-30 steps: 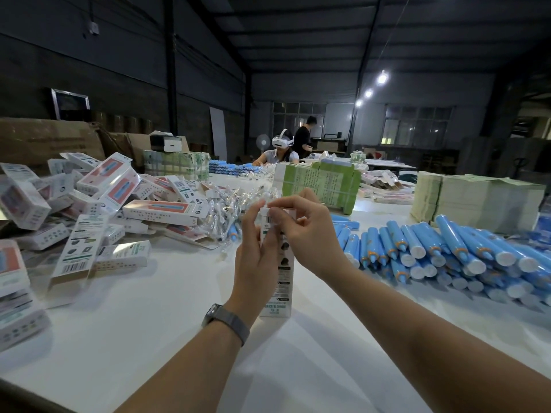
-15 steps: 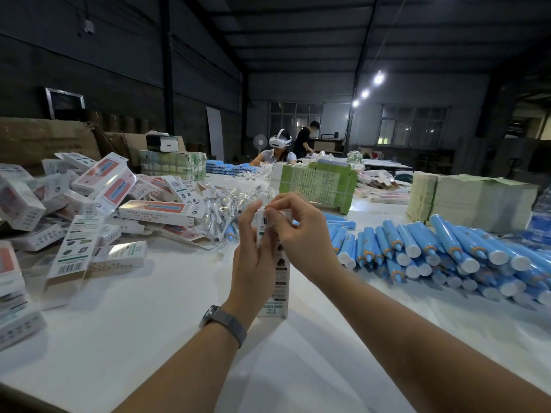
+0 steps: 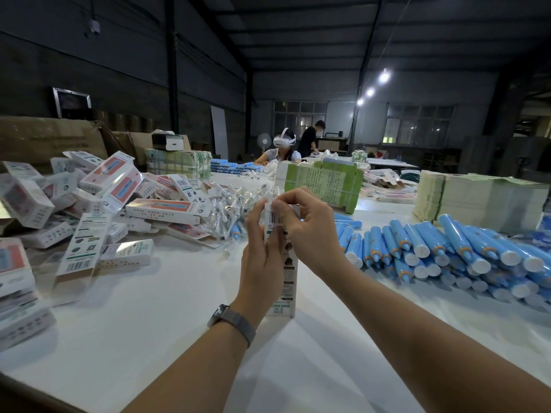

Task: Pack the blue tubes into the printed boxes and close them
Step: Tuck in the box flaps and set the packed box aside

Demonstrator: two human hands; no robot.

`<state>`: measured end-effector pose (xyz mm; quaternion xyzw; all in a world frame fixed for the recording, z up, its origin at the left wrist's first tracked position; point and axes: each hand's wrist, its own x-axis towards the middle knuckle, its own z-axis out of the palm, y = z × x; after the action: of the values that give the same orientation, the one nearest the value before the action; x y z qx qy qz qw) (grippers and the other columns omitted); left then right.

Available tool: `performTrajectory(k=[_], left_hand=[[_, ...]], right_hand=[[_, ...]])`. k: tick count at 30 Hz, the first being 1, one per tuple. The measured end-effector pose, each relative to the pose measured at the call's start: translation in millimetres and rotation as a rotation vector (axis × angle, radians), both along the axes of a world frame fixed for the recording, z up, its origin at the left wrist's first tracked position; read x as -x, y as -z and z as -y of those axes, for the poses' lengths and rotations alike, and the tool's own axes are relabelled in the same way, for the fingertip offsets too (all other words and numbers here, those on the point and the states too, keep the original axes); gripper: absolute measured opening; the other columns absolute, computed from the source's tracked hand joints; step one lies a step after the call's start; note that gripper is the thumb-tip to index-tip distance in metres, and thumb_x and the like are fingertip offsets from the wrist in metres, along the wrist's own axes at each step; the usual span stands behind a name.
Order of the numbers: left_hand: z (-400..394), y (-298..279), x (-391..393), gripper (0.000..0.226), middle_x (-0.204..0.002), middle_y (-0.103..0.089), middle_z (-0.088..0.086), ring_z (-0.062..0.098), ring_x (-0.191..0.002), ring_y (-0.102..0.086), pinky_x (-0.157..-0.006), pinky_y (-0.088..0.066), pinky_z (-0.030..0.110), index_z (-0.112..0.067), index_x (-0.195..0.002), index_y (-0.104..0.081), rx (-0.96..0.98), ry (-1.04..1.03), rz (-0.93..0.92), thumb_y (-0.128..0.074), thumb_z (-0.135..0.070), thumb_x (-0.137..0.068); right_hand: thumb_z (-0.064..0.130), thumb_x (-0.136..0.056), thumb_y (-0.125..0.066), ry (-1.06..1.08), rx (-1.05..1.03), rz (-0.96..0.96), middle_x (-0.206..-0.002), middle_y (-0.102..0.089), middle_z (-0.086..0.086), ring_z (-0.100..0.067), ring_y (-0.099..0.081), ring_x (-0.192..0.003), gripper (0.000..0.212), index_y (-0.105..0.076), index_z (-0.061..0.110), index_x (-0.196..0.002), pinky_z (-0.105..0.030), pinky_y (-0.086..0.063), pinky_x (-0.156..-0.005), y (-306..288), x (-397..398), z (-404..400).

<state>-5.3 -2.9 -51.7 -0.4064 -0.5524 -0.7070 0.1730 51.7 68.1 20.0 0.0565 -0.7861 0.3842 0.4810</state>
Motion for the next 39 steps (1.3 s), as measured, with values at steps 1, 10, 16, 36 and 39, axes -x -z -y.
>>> performTrajectory(k=[1,10,16,36,39], left_hand=[[0,0,0,0.041,-0.103,-0.067,-0.03,0.0,-0.083,-0.068,-0.075,-0.059,0.049,-0.064,-0.136,-0.029,-0.002,-0.002,-0.003,-0.036,-0.056,-0.097],[2,0,1,0.043,-0.103,-0.065,-0.034,-0.004,-0.084,-0.066,-0.07,-0.055,0.023,-0.065,-0.138,-0.028,-0.011,0.02,-0.011,-0.035,-0.05,-0.098],[3,2,2,0.044,-0.096,-0.058,-0.043,-0.009,-0.084,-0.059,-0.08,-0.054,0.035,-0.071,-0.135,-0.028,0.017,0.019,0.004,-0.036,-0.055,-0.095],[9,-7,-7,0.037,-0.104,-0.059,0.011,0.041,-0.085,-0.061,-0.073,-0.051,0.066,-0.058,-0.131,-0.038,-0.008,0.015,0.006,-0.038,-0.048,-0.096],[9,-8,-6,0.034,-0.102,-0.059,0.017,0.041,-0.083,-0.062,-0.072,-0.051,0.066,-0.054,-0.128,-0.04,-0.01,0.012,0.034,-0.038,-0.047,-0.095]], right_hand=[[0.011,-0.093,-0.065,-0.001,0.0,0.007,-0.083,-0.061,0.012,-0.008,-0.06,-0.08,0.01,-0.067,0.016,-0.084,-0.027,-0.05,-0.074,-1,1,0],[0.015,-0.095,-0.063,-0.003,-0.029,0.165,-0.076,-0.064,0.009,-0.013,-0.062,-0.081,0.021,-0.061,0.027,-0.077,-0.04,-0.053,-0.08,-16,-5,-3],[0.017,-0.094,-0.064,0.007,-0.057,0.23,-0.075,-0.062,0.01,-0.014,-0.062,-0.082,0.016,-0.064,0.019,-0.078,-0.042,-0.053,-0.082,-24,-7,-3],[0.017,-0.095,-0.065,-0.071,-0.001,0.216,-0.087,-0.063,-0.001,-0.025,-0.063,-0.089,0.018,-0.065,0.016,-0.077,-0.05,-0.052,-0.086,-20,-11,-4],[0.016,-0.094,-0.065,-0.072,0.005,0.194,-0.085,-0.061,0.004,-0.026,-0.064,-0.088,0.02,-0.064,0.021,-0.075,-0.051,-0.052,-0.085,-18,-10,-3]])
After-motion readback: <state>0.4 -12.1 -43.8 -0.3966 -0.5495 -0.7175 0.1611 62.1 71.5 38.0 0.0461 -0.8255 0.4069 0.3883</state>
